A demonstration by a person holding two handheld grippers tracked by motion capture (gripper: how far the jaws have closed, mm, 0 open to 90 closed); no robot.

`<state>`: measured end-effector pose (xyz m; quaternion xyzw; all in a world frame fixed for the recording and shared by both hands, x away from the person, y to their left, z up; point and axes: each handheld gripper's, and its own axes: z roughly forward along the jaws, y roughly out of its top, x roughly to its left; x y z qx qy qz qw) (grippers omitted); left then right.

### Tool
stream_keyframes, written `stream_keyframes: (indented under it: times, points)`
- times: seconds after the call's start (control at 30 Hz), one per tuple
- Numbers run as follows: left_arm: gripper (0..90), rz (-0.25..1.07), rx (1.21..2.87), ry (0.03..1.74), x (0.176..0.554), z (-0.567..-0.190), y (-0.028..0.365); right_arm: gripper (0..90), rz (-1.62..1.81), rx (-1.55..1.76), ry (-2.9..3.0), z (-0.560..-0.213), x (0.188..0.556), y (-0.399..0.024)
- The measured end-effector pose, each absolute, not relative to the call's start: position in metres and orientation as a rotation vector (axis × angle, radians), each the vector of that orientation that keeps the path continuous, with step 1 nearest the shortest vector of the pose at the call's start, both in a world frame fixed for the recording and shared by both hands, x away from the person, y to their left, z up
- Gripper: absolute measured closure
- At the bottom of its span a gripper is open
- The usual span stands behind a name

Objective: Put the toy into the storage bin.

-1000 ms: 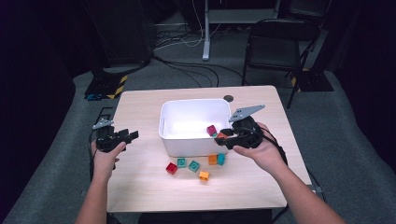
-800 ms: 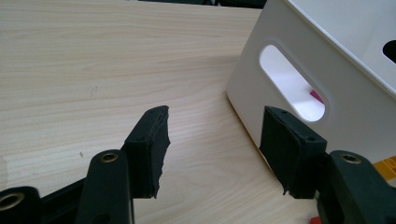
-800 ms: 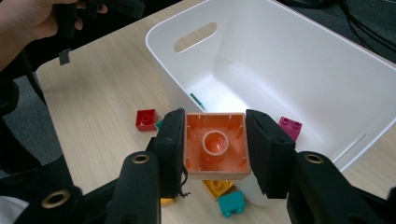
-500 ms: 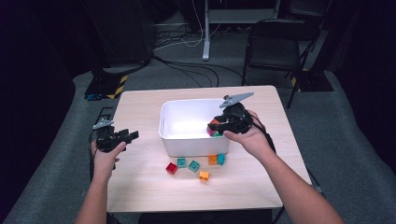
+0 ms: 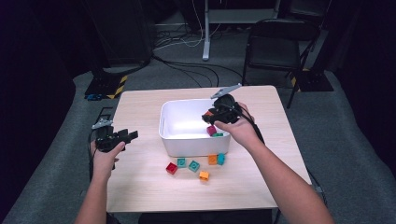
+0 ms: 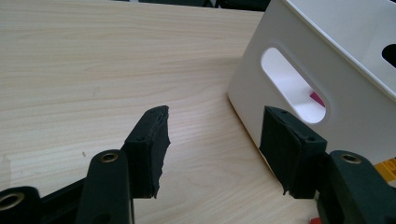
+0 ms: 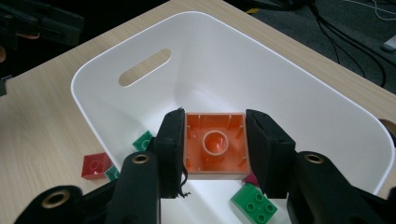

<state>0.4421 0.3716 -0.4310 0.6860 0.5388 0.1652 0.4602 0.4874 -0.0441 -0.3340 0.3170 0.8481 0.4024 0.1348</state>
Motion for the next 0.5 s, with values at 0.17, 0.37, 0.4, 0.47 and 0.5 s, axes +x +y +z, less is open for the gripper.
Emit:
stream_keyframes:
  times: [0.17, 0.37, 0.4, 0.47, 0.5]
  points:
    - [41.5, 0.407, 1.693, 1.325, 0.443, -0.432, 0.371, 58.6, 1.157, 0.954, 2.459, -0.337, 0.497, -0.036]
    - [41.5, 0.399, 1.691, 1.331, 0.443, -0.432, 0.371, 58.6, 1.127, 0.968, 2.462, -0.346, 0.507, -0.028]
    - [41.5, 0.400, 1.691, 1.331, 0.443, -0.432, 0.372, 58.6, 1.126, 0.962, 2.459, -0.348, 0.510, -0.027]
    - [41.5, 0.399, 1.691, 1.332, 0.443, -0.432, 0.372, 58.6, 1.106, 0.971, 2.467, -0.349, 0.513, -0.025]
    - [41.5, 0.403, 1.691, 1.330, 0.443, -0.432, 0.372, 58.6, 1.100, 0.977, 2.471, -0.350, 0.515, -0.024]
